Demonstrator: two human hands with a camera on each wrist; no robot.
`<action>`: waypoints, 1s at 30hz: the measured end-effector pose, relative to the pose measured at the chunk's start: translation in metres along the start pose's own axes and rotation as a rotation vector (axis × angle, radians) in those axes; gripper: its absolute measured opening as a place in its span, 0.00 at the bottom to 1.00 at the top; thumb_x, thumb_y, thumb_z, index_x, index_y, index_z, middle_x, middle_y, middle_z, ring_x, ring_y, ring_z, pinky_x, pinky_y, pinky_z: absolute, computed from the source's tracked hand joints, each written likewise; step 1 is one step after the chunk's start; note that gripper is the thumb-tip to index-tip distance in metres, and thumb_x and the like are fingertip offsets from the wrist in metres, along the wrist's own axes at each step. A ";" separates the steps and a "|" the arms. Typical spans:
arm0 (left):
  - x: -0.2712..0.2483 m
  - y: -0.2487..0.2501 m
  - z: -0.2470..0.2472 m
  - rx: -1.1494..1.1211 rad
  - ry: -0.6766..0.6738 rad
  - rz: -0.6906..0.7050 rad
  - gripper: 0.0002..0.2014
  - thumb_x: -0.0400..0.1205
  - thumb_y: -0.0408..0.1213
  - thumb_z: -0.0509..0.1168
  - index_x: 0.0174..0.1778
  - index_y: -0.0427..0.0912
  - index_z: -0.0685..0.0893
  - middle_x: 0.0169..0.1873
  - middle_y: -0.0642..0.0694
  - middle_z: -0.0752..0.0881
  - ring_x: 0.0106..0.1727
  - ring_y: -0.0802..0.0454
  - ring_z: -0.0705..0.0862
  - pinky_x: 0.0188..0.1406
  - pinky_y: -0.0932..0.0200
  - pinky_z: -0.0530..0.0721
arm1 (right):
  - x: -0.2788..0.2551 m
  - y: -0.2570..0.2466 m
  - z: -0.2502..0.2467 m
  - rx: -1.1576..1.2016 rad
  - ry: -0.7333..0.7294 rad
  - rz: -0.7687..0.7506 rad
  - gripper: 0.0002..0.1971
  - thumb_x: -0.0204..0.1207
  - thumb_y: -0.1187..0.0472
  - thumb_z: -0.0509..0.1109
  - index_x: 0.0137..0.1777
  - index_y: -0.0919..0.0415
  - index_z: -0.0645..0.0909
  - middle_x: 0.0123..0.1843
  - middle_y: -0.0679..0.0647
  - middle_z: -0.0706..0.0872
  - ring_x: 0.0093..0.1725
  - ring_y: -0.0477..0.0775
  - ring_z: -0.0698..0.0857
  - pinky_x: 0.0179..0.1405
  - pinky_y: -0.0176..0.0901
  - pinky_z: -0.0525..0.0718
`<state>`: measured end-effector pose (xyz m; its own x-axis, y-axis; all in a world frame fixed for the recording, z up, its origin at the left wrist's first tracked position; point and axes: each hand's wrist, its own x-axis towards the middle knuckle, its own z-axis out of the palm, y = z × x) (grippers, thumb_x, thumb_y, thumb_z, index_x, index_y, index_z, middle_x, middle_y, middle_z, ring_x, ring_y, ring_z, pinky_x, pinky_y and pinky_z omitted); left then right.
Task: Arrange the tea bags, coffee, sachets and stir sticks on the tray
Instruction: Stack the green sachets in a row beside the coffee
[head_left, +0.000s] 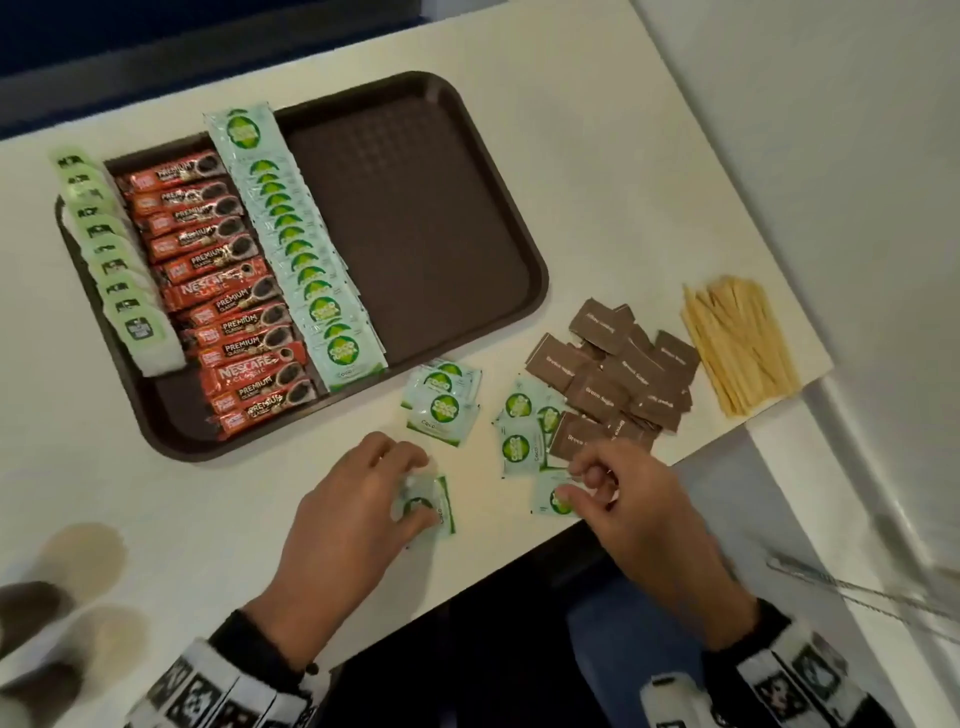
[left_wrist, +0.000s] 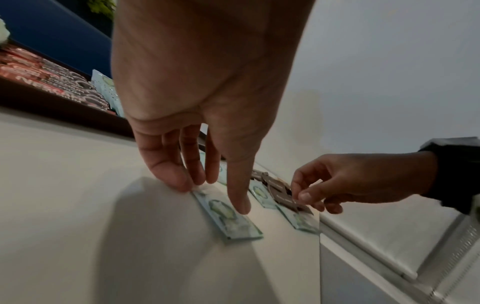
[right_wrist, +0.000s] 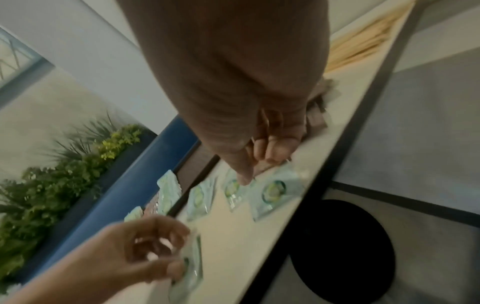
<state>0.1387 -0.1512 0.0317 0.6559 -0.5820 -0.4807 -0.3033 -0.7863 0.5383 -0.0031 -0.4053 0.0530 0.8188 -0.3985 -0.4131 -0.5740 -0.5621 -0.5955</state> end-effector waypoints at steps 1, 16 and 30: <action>0.002 0.000 0.003 0.020 -0.003 0.008 0.27 0.76 0.54 0.84 0.69 0.60 0.84 0.60 0.61 0.80 0.59 0.55 0.84 0.47 0.50 0.88 | -0.008 0.005 0.007 -0.024 0.004 0.036 0.10 0.79 0.56 0.84 0.53 0.48 0.84 0.49 0.39 0.82 0.48 0.39 0.84 0.40 0.27 0.79; 0.043 0.020 -0.015 0.211 0.225 0.277 0.17 0.72 0.42 0.87 0.52 0.53 0.89 0.57 0.49 0.84 0.58 0.41 0.79 0.55 0.42 0.82 | -0.006 -0.013 0.024 -0.175 -0.135 0.118 0.25 0.85 0.48 0.77 0.77 0.41 0.70 0.68 0.38 0.71 0.66 0.45 0.79 0.59 0.52 0.90; 0.076 0.019 -0.018 0.463 0.221 0.419 0.51 0.65 0.50 0.91 0.86 0.52 0.77 0.78 0.54 0.82 0.59 0.44 0.74 0.54 0.45 0.81 | 0.052 -0.021 -0.002 -0.586 -0.193 -0.221 0.56 0.73 0.45 0.85 0.94 0.45 0.52 0.89 0.42 0.56 0.75 0.56 0.64 0.74 0.53 0.81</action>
<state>0.1955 -0.2070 0.0178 0.5291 -0.8406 -0.1157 -0.7972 -0.5392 0.2717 0.0514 -0.4157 0.0452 0.8727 -0.1221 -0.4728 -0.2555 -0.9393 -0.2291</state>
